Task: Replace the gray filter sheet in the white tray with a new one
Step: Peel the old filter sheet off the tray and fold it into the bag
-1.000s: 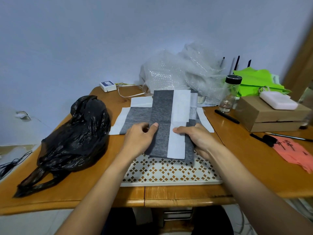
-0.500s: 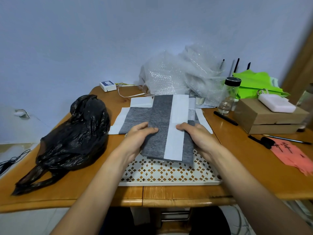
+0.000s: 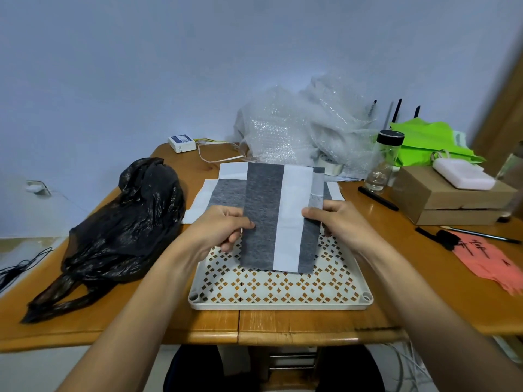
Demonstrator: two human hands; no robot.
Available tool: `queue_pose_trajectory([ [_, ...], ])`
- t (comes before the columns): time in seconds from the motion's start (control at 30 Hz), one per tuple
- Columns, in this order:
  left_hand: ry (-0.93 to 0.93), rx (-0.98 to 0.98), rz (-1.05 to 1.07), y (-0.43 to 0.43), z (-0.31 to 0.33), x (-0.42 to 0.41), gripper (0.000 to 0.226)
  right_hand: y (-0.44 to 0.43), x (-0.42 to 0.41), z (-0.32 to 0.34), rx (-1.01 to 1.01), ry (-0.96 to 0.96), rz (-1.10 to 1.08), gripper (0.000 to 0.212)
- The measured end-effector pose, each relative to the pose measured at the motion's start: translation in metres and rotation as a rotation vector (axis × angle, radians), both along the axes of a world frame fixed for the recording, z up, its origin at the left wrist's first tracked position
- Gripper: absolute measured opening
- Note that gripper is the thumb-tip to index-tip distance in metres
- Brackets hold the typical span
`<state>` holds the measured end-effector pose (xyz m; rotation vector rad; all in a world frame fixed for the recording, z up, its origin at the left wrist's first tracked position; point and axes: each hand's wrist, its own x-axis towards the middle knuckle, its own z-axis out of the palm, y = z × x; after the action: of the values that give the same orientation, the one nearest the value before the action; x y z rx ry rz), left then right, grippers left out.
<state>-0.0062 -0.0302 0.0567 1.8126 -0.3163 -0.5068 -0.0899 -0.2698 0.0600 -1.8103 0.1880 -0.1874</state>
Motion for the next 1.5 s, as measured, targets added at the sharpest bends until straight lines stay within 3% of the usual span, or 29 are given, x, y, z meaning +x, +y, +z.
queue_pose_trajectory([
  [0.2,0.017,-0.114,-0.049,-0.004,0.001,-0.006,0.023,-0.001,-0.004,0.003,0.009,0.000,0.039,0.033],
  [0.33,-0.015,-0.198,-0.062,-0.005,-0.005,-0.009,0.038,-0.001,-0.005,0.000,0.121,0.018,0.085,0.030],
  [0.43,-0.086,-0.220,-0.076,-0.002,-0.009,-0.011,0.060,-0.006,-0.006,-0.007,0.076,-0.055,0.104,0.022],
  [0.57,-0.190,-0.168,-0.130,0.001,-0.013,-0.011,0.044,-0.010,-0.010,-0.011,0.049,-0.060,0.206,0.022],
  [0.73,-0.176,-0.126,-0.190,0.007,-0.020,-0.011,0.049,-0.015,-0.011,-0.016,0.041,-0.025,0.286,0.027],
  [0.87,-0.145,-0.210,-0.155,0.010,-0.030,-0.008,0.050,-0.012,-0.014,-0.020,0.073,0.003,0.329,0.012],
  [0.97,-0.126,-0.243,-0.062,0.008,-0.035,-0.012,0.082,-0.005,-0.015,-0.024,0.073,-0.006,0.238,0.043],
  [1.07,-0.129,-0.271,0.024,0.001,-0.037,-0.015,0.075,0.000,-0.014,-0.032,0.024,-0.057,0.156,0.086],
  [1.1,-0.112,-0.311,0.062,-0.001,-0.037,-0.014,0.068,0.001,-0.013,-0.034,0.021,-0.079,0.137,0.086],
  [1.27,-0.083,-0.446,0.239,-0.010,-0.040,-0.011,0.035,0.011,-0.012,-0.036,0.029,-0.105,0.067,0.030],
  [1.37,-0.065,-0.484,0.314,-0.013,-0.042,-0.011,0.023,0.017,-0.012,-0.037,0.020,-0.069,0.081,0.018],
  [1.5,-0.067,-0.528,0.390,-0.018,-0.042,-0.009,0.025,0.022,-0.012,-0.037,-0.022,0.020,0.117,0.011],
])
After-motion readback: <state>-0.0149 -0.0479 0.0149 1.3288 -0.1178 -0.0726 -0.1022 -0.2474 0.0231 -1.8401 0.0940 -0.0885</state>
